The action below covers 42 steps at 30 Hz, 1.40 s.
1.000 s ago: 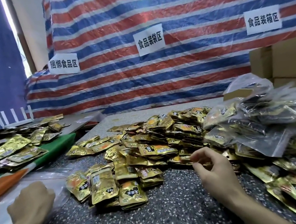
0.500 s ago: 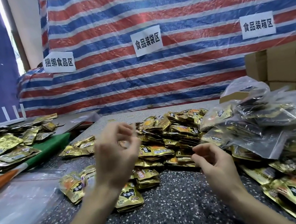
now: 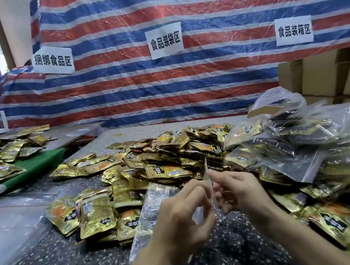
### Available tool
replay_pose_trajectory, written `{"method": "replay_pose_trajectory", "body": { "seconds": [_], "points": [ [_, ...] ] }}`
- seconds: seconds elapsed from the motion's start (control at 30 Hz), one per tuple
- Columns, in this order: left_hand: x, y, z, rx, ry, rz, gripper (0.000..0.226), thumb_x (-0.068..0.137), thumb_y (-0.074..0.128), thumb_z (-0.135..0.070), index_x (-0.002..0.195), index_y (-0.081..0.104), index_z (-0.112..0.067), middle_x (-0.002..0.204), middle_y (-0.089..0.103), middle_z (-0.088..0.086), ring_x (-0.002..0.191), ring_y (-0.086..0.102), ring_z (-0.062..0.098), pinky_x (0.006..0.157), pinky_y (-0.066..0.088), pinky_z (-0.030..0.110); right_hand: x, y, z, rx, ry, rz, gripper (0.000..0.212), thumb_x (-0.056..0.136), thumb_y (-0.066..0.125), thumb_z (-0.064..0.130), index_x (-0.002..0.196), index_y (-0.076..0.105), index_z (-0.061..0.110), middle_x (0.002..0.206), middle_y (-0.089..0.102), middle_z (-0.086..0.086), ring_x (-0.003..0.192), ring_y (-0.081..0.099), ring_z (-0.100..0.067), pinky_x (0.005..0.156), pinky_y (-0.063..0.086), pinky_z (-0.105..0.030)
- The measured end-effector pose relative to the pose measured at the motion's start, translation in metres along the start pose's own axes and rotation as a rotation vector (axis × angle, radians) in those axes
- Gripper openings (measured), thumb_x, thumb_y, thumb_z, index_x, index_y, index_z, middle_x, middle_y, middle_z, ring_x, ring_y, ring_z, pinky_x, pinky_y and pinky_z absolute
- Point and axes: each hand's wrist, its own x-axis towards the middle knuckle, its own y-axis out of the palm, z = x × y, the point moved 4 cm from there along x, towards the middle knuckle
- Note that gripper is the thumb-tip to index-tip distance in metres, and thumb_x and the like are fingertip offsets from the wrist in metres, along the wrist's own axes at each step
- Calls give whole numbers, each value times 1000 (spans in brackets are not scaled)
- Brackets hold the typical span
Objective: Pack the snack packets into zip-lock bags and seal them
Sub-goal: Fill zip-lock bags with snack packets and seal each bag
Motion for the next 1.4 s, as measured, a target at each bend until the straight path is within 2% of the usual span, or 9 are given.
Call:
{"method": "replay_pose_trajectory", "body": {
  "seconds": [0.17, 0.27, 0.43, 0.63, 0.73, 0.87, 1.0, 1.23, 1.4],
  "points": [
    [-1, 1, -4, -19, 43, 23, 23, 75, 70, 2, 76, 53, -13, 92, 65, -5, 79, 62, 7, 61, 52, 20, -1, -4, -6, -78, 134, 47, 39, 74, 80, 49, 64, 70, 13, 62, 59, -6, 52, 52, -16, 47, 42, -23],
    [-1, 3, -4, -124, -23, 36, 20, 76, 70, -1, 79, 56, -16, 88, 63, -5, 78, 62, 11, 61, 54, 30, -2, -7, -6, -69, 191, 70, 24, 73, 75, 28, 72, 72, 5, 64, 57, -9, 54, 53, -17, 44, 43, -24],
    [-3, -2, 2, -302, -273, 58, 11, 82, 65, -30, 79, 63, -19, 78, 62, -7, 73, 59, 12, 65, 49, 30, -3, -11, -3, -3, 237, 132, 23, 84, 66, 7, 87, 70, -15, 75, 59, -17, 58, 55, -18, 43, 46, -23],
    [-5, 0, 7, -686, -720, -25, 40, 86, 62, -50, 62, 65, -17, 58, 57, 4, 53, 53, 16, 51, 44, 25, -6, -3, -1, -77, 208, 217, 42, 67, 81, 30, 83, 72, -8, 82, 64, -20, 77, 56, -30, 65, 46, -33],
    [-9, 7, 10, -744, -858, -6, 55, 87, 67, -48, 69, 61, 3, 55, 52, 11, 45, 46, 18, 43, 38, 24, -9, 3, 1, -106, 176, 269, 18, 65, 82, 32, 64, 74, 16, 72, 68, -7, 65, 60, -16, 58, 47, -24],
    [-9, 9, 14, -826, -928, 17, 45, 87, 70, -37, 72, 62, 5, 66, 54, 23, 45, 44, 20, 43, 36, 25, -9, 4, 2, -88, 148, 303, 17, 68, 85, 29, 64, 73, 17, 70, 66, -4, 63, 58, -12, 55, 45, -22],
    [-9, 7, 18, -873, -951, 11, 32, 88, 62, -19, 56, 60, -12, 57, 52, 11, 46, 45, 17, 44, 38, 24, -11, 3, 9, -11, 146, 313, 19, 71, 82, 30, 67, 72, 15, 73, 65, -6, 64, 58, -13, 53, 46, -21],
    [-9, -19, 37, -760, -932, -286, 50, 90, 52, 2, 44, 54, -17, 44, 45, 4, 40, 38, 16, 42, 37, 24, -6, -18, 10, 196, 139, -212, 23, 82, 55, 6, 60, 55, 11, 56, 52, -6, 47, 46, -15, 41, 39, -24],
    [-7, -24, 37, -722, -863, -356, 37, 78, 57, -14, 41, 51, -18, 42, 43, 3, 38, 37, 14, 43, 38, 23, -8, -14, 8, 119, 1, -249, 36, 89, 58, 17, 53, 58, 18, 56, 51, -6, 46, 43, -14, 39, 36, -23]
  ]
}}
